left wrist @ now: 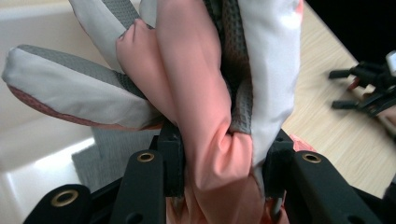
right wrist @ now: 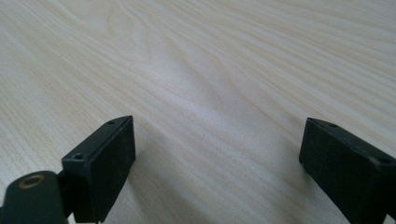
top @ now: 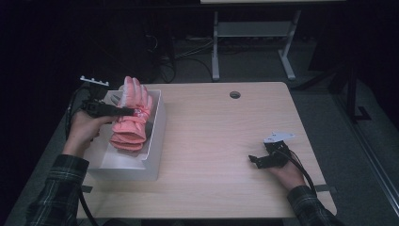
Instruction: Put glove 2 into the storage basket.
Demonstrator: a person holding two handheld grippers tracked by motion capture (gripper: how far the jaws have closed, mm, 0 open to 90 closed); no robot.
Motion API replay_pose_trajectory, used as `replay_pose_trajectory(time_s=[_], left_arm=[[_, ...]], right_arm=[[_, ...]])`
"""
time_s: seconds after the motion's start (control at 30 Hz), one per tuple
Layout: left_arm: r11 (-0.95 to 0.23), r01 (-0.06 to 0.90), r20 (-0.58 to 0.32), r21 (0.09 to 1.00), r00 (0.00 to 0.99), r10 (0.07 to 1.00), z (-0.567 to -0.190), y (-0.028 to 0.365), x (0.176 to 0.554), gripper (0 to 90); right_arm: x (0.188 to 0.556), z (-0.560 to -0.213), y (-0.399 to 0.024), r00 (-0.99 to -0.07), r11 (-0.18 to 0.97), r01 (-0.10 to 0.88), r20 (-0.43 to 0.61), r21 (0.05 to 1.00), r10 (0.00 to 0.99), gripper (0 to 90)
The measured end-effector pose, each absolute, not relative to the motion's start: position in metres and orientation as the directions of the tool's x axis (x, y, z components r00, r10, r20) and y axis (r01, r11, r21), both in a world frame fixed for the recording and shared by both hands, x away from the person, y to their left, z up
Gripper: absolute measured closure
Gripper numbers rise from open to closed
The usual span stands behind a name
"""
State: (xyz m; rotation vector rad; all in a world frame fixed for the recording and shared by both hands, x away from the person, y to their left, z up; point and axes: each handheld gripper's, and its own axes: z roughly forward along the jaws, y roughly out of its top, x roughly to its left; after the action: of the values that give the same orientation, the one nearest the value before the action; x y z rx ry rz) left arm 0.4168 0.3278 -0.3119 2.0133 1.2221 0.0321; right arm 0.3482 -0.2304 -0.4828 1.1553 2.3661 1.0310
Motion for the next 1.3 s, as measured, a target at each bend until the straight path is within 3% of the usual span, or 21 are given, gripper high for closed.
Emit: replay_pose_trajectory(time_s=[0.5, 0.67, 0.8, 0.9, 1.13, 1.3], left_arm=[[-0.325, 0.810, -0.356, 0.489, 0.525, 0.773, -0.394, 0.308, 0.435, 58.0], [-0.313, 0.801, -0.347, 0.511, 0.525, 0.777, -0.400, 0.307, 0.434, 51.7], [-0.292, 0.800, -0.320, 0.524, 0.503, 0.803, -0.392, 0.311, 0.434, 26.7], [-0.270, 0.774, -0.296, 0.572, 0.502, 0.813, -0.376, 0.315, 0.431, 14.8], [-0.267, 0.694, -0.241, 0.668, 0.541, 0.806, -0.327, 0.314, 0.422, 13.4], [-0.281, 0.617, -0.221, 0.735, 0.610, 0.761, -0.302, 0.288, 0.413, 13.4]], right_arm=[[0.348, -0.483, -0.230, -0.627, 0.417, 0.553, 0.031, 0.722, 0.779, 9.9], [0.348, -0.483, -0.230, -0.626, 0.416, 0.554, 0.031, 0.721, 0.779, 9.8], [0.348, -0.483, -0.230, -0.626, 0.416, 0.554, 0.031, 0.721, 0.780, 9.7], [0.348, -0.483, -0.230, -0.626, 0.416, 0.554, 0.031, 0.721, 0.779, 9.8], [0.348, -0.483, -0.230, -0.626, 0.417, 0.554, 0.030, 0.721, 0.779, 9.7], [0.348, -0.483, -0.230, -0.625, 0.415, 0.555, 0.032, 0.721, 0.780, 9.7]])
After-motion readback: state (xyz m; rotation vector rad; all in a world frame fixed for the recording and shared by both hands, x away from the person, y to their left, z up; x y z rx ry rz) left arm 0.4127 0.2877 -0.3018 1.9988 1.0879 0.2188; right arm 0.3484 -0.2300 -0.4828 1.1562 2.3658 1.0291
